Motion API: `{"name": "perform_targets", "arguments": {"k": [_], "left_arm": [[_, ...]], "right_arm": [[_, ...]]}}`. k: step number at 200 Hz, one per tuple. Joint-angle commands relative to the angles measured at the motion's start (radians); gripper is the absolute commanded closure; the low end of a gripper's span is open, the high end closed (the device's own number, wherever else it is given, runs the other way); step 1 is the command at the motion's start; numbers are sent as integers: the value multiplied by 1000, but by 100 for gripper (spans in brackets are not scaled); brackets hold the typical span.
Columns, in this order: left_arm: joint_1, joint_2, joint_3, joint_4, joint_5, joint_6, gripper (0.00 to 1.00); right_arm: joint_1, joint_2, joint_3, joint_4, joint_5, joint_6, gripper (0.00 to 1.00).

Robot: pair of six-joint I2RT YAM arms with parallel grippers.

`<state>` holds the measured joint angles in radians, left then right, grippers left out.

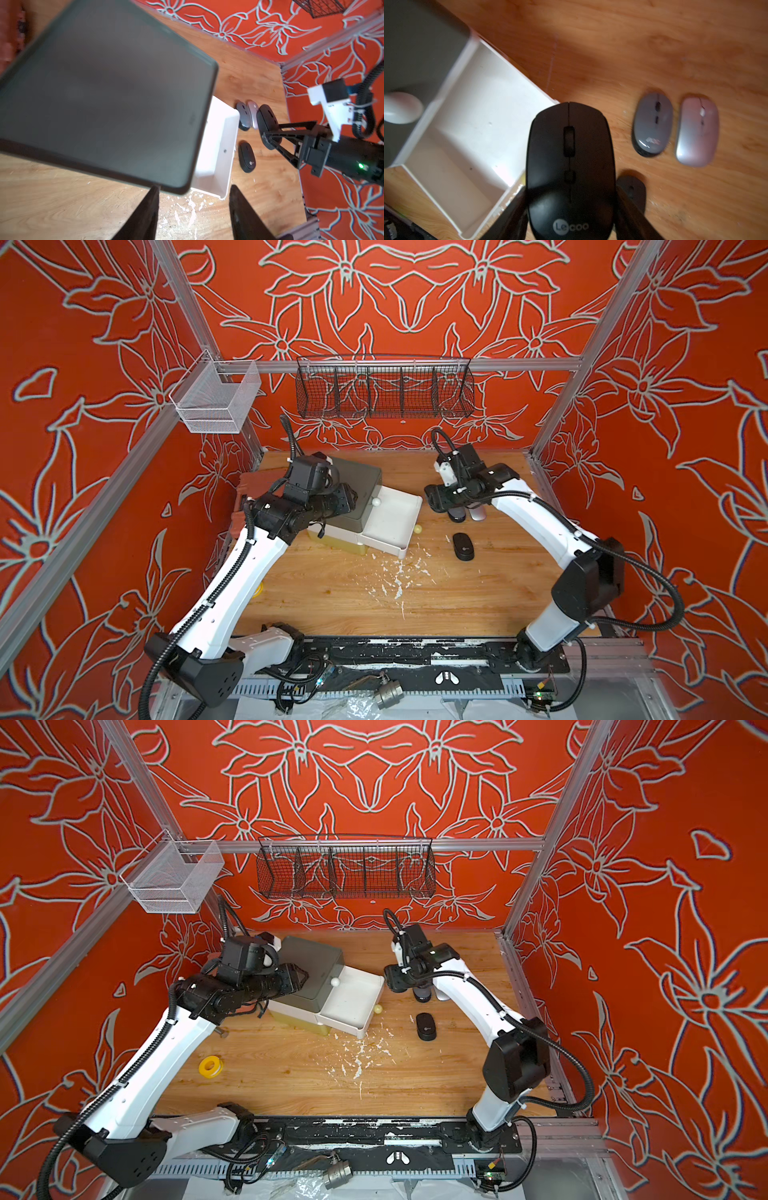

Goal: Take the mice out of the drawer
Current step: Place the mouse at the center of the board.

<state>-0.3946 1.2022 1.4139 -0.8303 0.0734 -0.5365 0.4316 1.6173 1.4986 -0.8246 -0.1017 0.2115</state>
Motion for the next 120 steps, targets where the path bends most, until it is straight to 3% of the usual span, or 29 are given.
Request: {"name": "perform_targets", "arguments": {"k": [1,48,79,120], "left_arm": [[-54,15,18,-18,-1,32,47],[-134,53,32,-5,-3,39,47],[-150,84,33,-11,5,54,47],[-150,89,28,-1,-12,69,47]], "right_arm": [[-42,-54,-82,-27,97,-60,44],[-165,-58,-241,-30,165,-110,44],[-216,-17,-267,-49,231,-122,44],[-273,72,-276,-53,207,-155,44]]}}
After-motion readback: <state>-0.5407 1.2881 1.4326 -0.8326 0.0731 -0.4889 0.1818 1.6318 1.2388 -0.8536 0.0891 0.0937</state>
